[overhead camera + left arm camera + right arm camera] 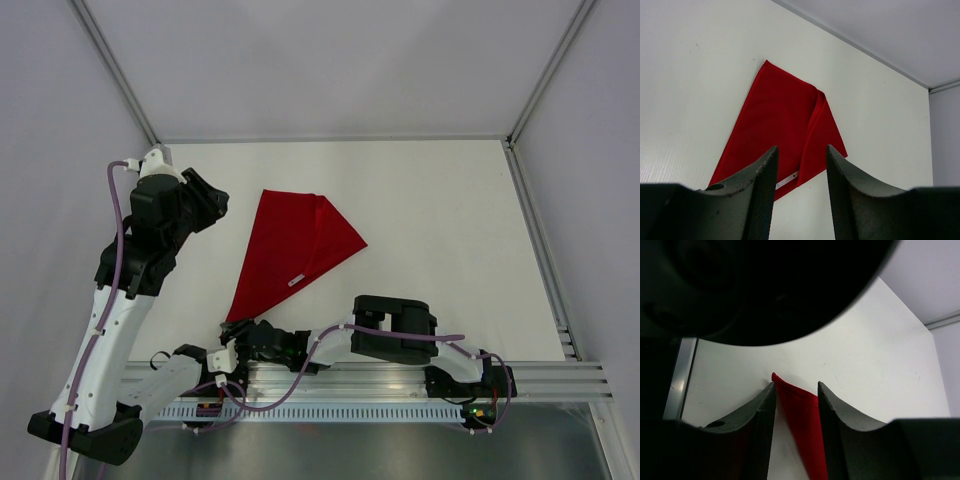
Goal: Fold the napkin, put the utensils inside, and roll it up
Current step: Fold the napkin
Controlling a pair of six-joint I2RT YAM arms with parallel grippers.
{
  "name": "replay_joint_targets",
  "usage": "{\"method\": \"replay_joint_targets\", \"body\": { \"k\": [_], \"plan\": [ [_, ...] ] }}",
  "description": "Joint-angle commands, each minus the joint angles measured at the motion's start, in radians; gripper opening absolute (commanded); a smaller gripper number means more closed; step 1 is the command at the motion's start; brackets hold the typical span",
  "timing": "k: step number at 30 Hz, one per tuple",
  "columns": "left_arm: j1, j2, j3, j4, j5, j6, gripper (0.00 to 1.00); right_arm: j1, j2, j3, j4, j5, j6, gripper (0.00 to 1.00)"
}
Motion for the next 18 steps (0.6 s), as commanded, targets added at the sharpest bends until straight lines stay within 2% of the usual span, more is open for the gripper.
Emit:
{"method": "replay_joint_targets", "body": {
  "k": [1,12,18],
  "plan": [
    [-0.003,-0.001,-0.003,0.028,0.019,0.036,0.49,0.017,0.046,0.024,-0.084,-0.003,-0.060,0.45],
    [-0.003,-0.014,-0.008,0.035,-0.002,0.036,0.49,0.009,-0.064,-0.039,-0.053,-0.066,-0.029,0.47],
    [-0.003,-0.015,-0.011,0.034,-0.006,0.033,0.49,0.006,-0.074,-0.064,-0.026,-0.064,-0.026,0.47]
  ]
}}
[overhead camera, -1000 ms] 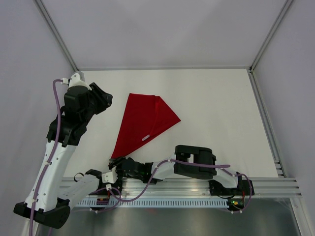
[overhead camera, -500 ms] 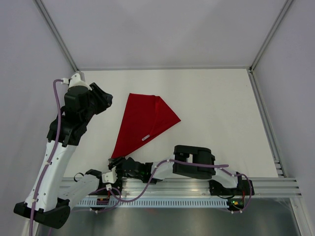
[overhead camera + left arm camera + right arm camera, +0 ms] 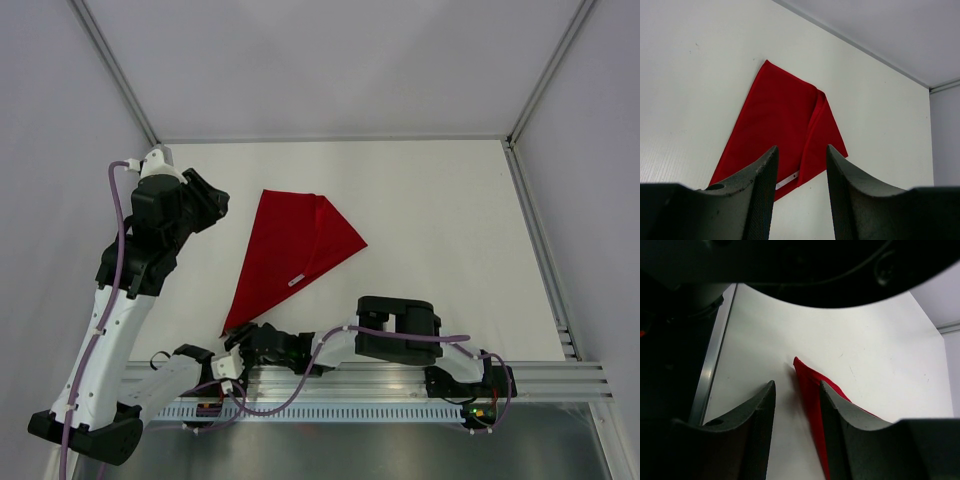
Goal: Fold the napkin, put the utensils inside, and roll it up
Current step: Fold the napkin
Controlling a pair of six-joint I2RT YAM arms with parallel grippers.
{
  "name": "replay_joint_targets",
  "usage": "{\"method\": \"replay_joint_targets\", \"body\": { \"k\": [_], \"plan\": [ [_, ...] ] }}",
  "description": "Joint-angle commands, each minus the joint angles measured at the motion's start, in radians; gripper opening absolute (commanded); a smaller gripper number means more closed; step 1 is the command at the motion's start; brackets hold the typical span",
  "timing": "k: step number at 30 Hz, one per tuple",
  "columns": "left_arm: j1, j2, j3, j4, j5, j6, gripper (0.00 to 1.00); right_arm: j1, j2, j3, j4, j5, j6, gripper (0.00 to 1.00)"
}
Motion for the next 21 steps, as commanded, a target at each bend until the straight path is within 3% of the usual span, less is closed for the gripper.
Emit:
{"method": "replay_joint_targets", "body": {
  "k": [1,21],
  "plan": [
    [-0.003,-0.013,-0.004,0.027,-0.004,0.031,0.49,-0.005,-0.041,-0.014,0.023,-0.027,0.004,0.47],
    [-0.003,0.002,-0.001,0.031,-0.010,0.027,0.49,-0.074,-0.053,0.007,0.007,-0.083,0.038,0.46]
  ]
}}
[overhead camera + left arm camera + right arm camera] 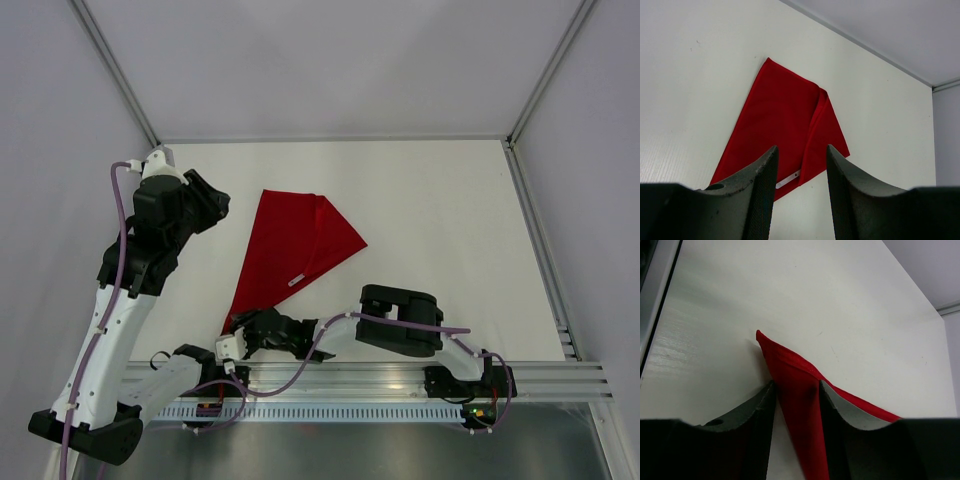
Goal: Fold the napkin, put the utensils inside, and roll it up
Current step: Fold the napkin
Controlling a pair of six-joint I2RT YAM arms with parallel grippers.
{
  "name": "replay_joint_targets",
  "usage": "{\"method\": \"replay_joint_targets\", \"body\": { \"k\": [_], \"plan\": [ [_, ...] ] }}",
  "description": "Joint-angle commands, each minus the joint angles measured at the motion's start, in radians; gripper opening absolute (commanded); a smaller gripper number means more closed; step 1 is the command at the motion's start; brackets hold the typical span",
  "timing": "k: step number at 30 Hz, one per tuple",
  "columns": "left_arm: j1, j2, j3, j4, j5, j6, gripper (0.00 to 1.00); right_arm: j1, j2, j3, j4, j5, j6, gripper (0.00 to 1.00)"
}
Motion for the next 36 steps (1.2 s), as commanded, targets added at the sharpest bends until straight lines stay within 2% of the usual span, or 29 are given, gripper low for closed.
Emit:
{"method": "replay_joint_targets", "body": {
  "k": [1,3,10,19,36],
  "plan": [
    [-0.003,0.005,0.011,0.032,-0.009,0.025,0.49,0.004,-0.045,0.007,0.020,-0.051,0.026,0.45],
    [-0.003,0.010,0.011,0.030,-0.008,0.027,0.49,0.006,-0.045,0.005,0.016,-0.051,0.028,0.44],
    [-0.003,0.017,0.002,0.044,-0.002,0.027,0.49,0.006,-0.036,-0.001,0.026,-0.042,0.029,0.29],
    [-0.003,0.020,-0.009,0.058,0.003,0.028,0.49,0.000,-0.042,0.005,0.042,-0.008,0.046,0.14],
    [-0.003,0.022,-0.014,0.090,0.026,0.025,0.49,-0.081,-0.135,0.079,-0.070,0.075,0.223,0.00]
  ]
}}
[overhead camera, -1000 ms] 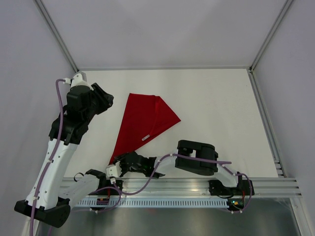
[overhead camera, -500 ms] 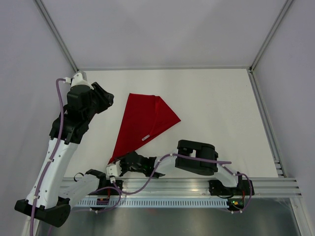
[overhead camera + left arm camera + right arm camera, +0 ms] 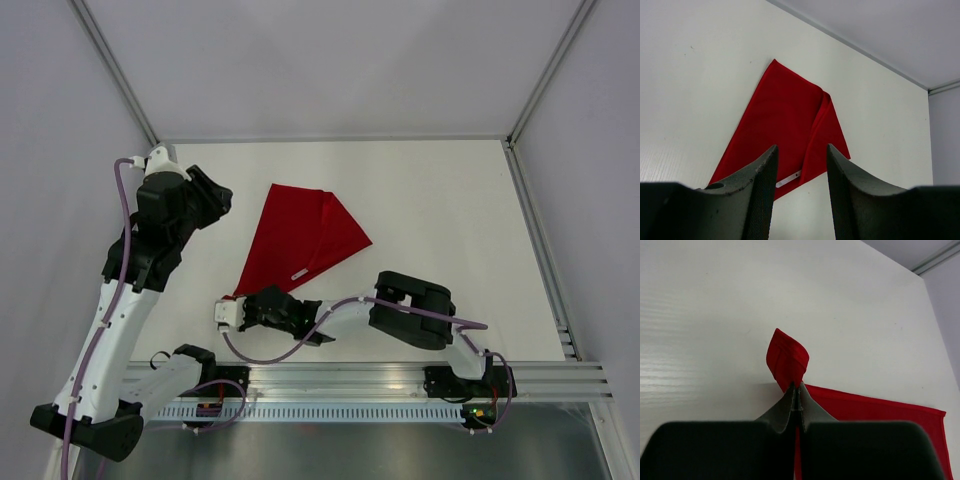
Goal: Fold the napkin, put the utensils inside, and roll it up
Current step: Fold the napkin
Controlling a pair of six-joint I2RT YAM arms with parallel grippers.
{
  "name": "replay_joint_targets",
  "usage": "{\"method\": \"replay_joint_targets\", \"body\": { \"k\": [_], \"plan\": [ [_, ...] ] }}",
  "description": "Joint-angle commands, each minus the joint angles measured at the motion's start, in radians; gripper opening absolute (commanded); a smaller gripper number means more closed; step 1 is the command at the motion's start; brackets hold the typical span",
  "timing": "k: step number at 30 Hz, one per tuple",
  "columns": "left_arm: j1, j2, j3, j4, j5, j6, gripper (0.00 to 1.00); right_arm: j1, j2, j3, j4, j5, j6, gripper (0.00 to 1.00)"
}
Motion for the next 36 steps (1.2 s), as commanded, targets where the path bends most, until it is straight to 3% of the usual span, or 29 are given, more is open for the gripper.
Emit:
{"method": "replay_joint_targets", "body": {
  "k": [1,21,36],
  "plan": [
    [-0.004,0.001,-0.003,0.041,0.026,0.025,0.49,-0.014,-0.089,0.032,-0.001,0.027,0.077,0.00],
    [-0.003,0.083,-0.010,0.104,0.102,0.047,0.50,-0.135,-0.276,-0.091,-0.112,0.246,0.209,0.00],
    [-0.003,0.193,-0.024,0.170,0.190,0.064,0.50,-0.289,-0.376,-0.187,-0.181,0.268,0.278,0.00]
  ]
}}
